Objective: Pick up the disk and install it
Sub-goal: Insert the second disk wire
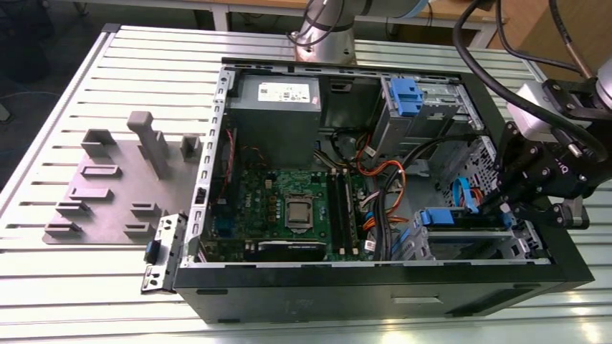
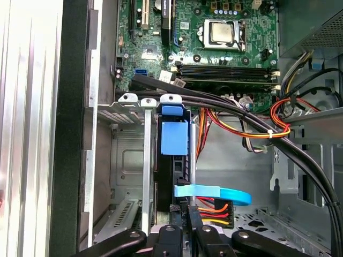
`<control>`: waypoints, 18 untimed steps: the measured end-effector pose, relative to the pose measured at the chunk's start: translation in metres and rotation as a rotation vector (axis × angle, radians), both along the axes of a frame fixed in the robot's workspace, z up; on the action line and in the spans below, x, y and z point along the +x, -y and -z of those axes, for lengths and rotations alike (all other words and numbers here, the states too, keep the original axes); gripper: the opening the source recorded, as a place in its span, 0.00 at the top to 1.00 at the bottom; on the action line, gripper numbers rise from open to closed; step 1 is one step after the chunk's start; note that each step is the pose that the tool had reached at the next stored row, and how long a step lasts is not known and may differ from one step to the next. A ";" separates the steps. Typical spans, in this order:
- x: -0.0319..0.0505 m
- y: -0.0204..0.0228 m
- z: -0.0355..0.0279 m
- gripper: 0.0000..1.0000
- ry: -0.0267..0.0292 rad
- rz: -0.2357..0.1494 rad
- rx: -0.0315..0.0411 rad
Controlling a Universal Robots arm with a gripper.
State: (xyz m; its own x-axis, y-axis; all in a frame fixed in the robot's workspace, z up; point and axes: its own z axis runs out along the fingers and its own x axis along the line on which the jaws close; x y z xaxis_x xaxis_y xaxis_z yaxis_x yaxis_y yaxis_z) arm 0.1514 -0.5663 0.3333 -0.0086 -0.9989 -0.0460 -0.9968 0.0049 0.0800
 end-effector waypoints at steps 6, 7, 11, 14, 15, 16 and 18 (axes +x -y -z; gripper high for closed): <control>-0.0004 -0.0001 0.0007 0.83 0.0002 0.000 -0.0006; -0.0004 0.0000 0.0009 0.83 0.0001 0.000 -0.0007; -0.0004 0.0000 0.0010 0.83 0.0001 0.000 -0.0001; -0.0004 -0.0001 -0.0003 0.83 0.0001 0.000 0.0003; -0.0004 0.0000 -0.0010 0.83 0.0001 0.000 -0.0001; -0.0004 0.0000 -0.0015 0.83 0.0001 0.000 0.0000; -0.0004 0.0000 -0.0017 0.83 0.0001 0.000 0.0002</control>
State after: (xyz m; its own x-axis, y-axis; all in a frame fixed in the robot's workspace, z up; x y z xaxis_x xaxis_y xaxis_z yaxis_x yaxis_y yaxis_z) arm 0.1510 -0.5663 0.3350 -0.0085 -0.9989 -0.0462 -0.9968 0.0048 0.0799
